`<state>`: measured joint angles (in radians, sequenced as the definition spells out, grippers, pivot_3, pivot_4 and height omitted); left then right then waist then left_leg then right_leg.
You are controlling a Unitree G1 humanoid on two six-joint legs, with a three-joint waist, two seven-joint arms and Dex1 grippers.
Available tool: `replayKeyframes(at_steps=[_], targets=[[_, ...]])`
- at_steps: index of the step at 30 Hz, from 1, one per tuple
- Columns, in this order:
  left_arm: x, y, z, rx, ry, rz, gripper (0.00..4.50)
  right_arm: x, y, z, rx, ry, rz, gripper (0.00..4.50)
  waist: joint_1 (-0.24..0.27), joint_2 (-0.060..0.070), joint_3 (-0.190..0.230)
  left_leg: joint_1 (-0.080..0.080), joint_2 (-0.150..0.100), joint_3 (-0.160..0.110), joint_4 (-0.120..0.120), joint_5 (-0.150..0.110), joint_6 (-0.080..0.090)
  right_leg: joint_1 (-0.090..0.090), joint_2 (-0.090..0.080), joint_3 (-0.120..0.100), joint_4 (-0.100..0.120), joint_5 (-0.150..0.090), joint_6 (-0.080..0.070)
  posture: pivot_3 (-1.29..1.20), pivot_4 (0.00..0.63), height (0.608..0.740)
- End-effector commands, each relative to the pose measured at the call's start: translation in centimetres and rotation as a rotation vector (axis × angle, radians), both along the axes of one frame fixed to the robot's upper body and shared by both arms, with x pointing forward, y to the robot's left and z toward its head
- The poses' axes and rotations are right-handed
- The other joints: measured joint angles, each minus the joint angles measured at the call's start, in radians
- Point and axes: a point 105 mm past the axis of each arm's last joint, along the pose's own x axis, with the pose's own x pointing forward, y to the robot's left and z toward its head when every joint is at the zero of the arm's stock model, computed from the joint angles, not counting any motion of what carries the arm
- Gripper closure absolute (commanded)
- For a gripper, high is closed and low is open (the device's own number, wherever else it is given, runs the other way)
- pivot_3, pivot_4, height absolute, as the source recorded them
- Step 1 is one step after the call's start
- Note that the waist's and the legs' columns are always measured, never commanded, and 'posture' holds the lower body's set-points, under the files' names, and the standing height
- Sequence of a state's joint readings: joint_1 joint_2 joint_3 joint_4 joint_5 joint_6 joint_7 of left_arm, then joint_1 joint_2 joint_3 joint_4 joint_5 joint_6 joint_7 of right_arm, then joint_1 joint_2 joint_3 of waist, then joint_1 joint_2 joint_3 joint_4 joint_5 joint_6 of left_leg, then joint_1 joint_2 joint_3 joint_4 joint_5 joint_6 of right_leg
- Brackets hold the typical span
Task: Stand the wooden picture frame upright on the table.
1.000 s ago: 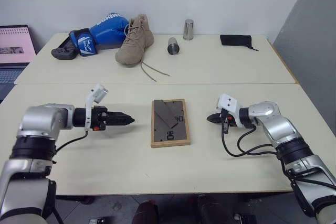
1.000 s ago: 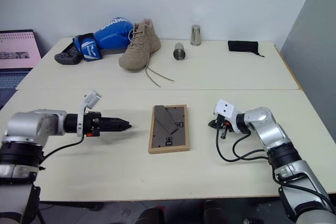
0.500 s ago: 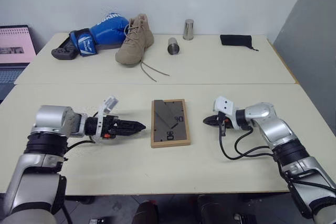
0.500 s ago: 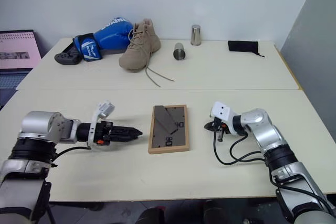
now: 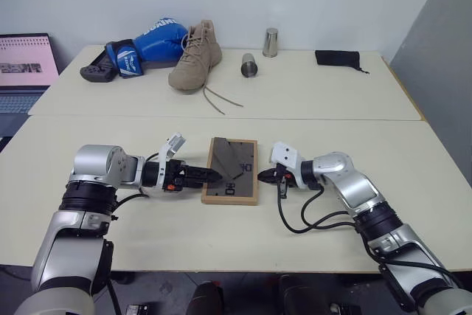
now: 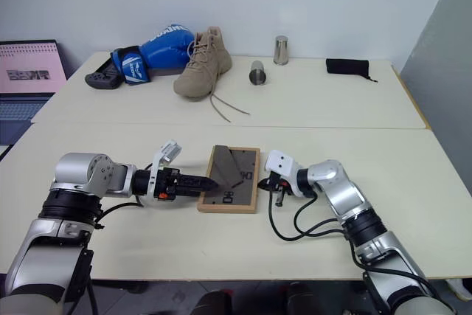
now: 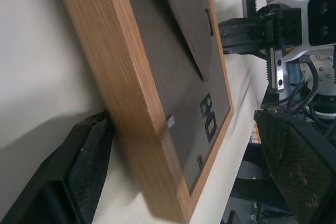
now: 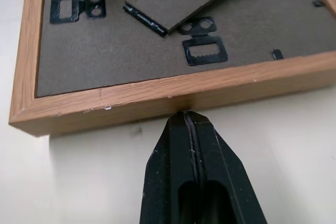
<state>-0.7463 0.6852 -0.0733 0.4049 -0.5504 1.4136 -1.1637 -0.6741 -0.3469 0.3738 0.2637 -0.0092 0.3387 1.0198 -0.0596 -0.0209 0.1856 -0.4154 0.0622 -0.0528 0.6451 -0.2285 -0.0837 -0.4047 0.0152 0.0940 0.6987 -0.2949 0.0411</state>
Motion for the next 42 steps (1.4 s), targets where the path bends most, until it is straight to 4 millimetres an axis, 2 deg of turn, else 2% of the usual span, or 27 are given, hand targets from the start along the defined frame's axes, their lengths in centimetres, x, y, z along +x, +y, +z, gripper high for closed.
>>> replayKeyframes(at_steps=[1,6,10,18,21,25,28,31,32,36,38,42], targets=[[-0.8,-1.2,-0.3,-0.031,0.018,-0.056,0.06,0.5,0.6,1.4,0.03,-0.045,-0.001,4.5,0.002,0.0,0.0,0.0,0.0,0.0,0.0,0.0,0.0,0.0,0.0,0.0,0.0,0.0,0.0,0.0,0.15,0.74],[-0.7,-1.0,-0.4,-0.022,-0.017,-0.053,0.06,0.5,0.6,1.3,0.031,-0.042,-0.007,4.5,0.002,0.0,0.0,0.0,0.0,0.0,0.0,0.0,0.0,0.0,0.0,0.0,0.0,0.0,0.0,0.0,0.15,0.74],[-0.3,-0.7,-0.2,-0.026,-0.048,-0.033,0.72,0.5,0.3,1.1,0.025,-0.041,-0.011,4.5,0.002,0.0,0.0,0.0,0.0,0.0,0.0,0.0,0.0,0.0,0.0,0.0,0.0,0.0,0.0,0.0,0.15,0.74],[0.0,-0.6,-0.1,-0.039,-0.074,-0.017,2.51,-0.1,0.3,1.0,0.043,-0.02,-0.012,4.5,0.001,0.0,0.0,0.0,0.0,0.0,0.0,0.0,0.0,0.0,0.0,0.0,0.0,0.0,0.0,0.0,0.15,0.74],[0.3,-0.6,0.5,-0.06,-0.097,-0.006,2.96,-0.2,0.1,1.2,0.051,-0.013,-0.027,4.5,0.001,0.0,0.0,0.0,0.0,0.0,0.0,0.0,0.0,0.0,0.0,0.0,0.0,0.0,0.0,0.0,0.15,0.74],[0.8,-0.2,1.9,-0.08,-0.154,0.023,3.2,0.6,-1.9,1.5,0.034,-0.023,-0.076,4.5,0.001,0.0,0.0,0.0,0.0,0.0,0.0,0.0,0.0,0.0,0.0,0.0,0.0,0.0,0.0,0.0,0.15,0.74],[1.3,-0.2,3.9,-0.104,-0.21,0.051,3.2,1.4,-4.5,3.1,0.034,-0.025,-0.12,4.5,0.002,0.0,0.0,0.0,0.0,0.0,0.0,0.0,0.0,0.0,0.0,0.0,0.0,0.0,0.0,0.0,0.15,0.74],[1.1,-0.6,6.4,-0.166,-0.28,0.046,3.2,1.1,-5.8,5.4,0.085,0.008,-0.108,4.5,0.002,0.0,0.0,-0.001,0.0,0.0,0.0,0.0,0.0,0.0,0.0,0.0,-0.001,0.0,0.0,0.0,0.15,0.74],[1.0,-0.8,7.1,-0.177,-0.308,0.048,3.2,0.6,-5.8,6.6,0.124,0.036,-0.074,4.13,0.002,0.0,0.0,-0.001,0.0,0.0,0.0,0.0,0.0,-0.001,0.0,0.0,-0.001,0.0,0.0,0.0,0.15,0.74],[1.1,-1.3,8.5,-0.201,-0.388,0.072,3.2,-1.1,-4.0,11.5,0.309,0.133,0.051,3.29,-0.004,0.0,0.0,-0.001,0.001,0.0,-0.001,0.0,0.0,-0.001,0.001,0.0,-0.001,0.0,0.0,0.0,0.15,0.74],[1.1,-1.7,8.7,-0.199,-0.42,0.077,3.2,-1.0,-2.8,13.2,0.361,0.133,0.063,3.01,-0.01,0.0,0.0,0.0,0.001,0.0,-0.001,0.0,0.0,-0.001,0.001,0.0,0.0,0.0,0.0,0.0,0.15,0.74],[1.1,-3.0,9.2,-0.202,-0.472,0.069,3.2,-0.2,-0.2,15.7,0.44,0.119,0.079,2.01,-0.014,0.0,0.0,0.0,0.001,-0.001,-0.001,0.0,0.0,-0.001,0.001,0.0,0.0,0.0,0.0,0.0,0.15,0.74]])
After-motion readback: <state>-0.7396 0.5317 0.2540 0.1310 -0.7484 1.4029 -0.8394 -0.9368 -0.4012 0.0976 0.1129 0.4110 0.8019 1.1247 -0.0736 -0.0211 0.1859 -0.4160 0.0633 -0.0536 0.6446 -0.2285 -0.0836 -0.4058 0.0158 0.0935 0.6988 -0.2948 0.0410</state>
